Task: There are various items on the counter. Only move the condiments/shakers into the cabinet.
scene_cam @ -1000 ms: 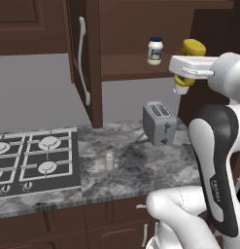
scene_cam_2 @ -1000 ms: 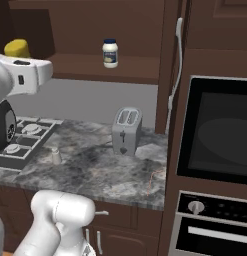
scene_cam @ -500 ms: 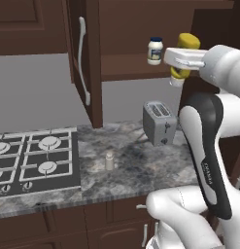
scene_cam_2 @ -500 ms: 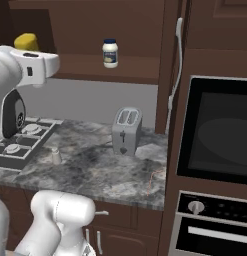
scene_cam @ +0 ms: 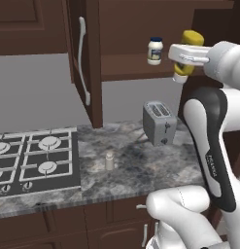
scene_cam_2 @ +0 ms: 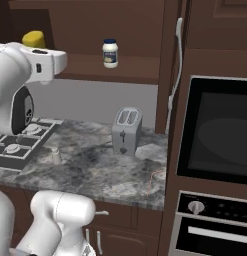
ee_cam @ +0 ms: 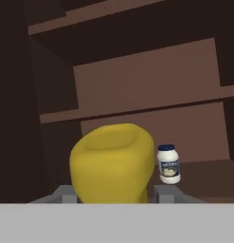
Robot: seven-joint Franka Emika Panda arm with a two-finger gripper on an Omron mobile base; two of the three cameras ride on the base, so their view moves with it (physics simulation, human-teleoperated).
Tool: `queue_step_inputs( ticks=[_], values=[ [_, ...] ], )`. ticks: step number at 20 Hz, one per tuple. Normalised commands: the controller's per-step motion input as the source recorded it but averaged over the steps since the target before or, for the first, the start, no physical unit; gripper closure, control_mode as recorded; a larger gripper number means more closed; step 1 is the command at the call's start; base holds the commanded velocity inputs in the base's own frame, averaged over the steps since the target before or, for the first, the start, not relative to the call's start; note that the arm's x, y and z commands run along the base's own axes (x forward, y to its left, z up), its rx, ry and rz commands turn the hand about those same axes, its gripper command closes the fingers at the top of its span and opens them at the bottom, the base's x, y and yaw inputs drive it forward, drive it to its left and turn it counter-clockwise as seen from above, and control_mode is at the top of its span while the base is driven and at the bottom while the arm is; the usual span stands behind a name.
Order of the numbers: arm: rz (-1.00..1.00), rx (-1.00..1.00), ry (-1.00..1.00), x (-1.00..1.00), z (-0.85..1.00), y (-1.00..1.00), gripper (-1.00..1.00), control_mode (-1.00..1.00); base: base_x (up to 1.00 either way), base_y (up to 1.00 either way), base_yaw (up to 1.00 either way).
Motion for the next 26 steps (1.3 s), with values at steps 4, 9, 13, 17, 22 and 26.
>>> queue_step_inputs(
  ticks=[4, 9, 13, 17, 22, 26],
  values=[
    [-0.02, 0.00, -0.05, 0.18, 0.00, -0.19, 1.00, -1.00, 0.00, 0.00, 0.00],
    [-0.02, 0.00, 0.00, 0.44, 0.00, -0.01, 1.00, -1.00, 0.00, 0.00, 0.00],
    [-0.03, 0.00, 0.02, 0.53, 0.00, 0.00, 1.00, -1.00, 0.00, 0.00, 0.00],
    [-0.02, 0.00, 0.07, 0.55, -0.02, 0.00, 1.00, -1.00, 0.00, 0.00, 0.00],
    [0.00, 0.00, 0.14, 0.46, -0.01, 0.00, 1.00, -1.00, 0.00, 0.00, 0.00],
    [0.00, 0.00, 0.01, 0.20, 0.00, 0.13, 1.00, -1.00, 0.00, 0.00, 0.00]
  ],
)
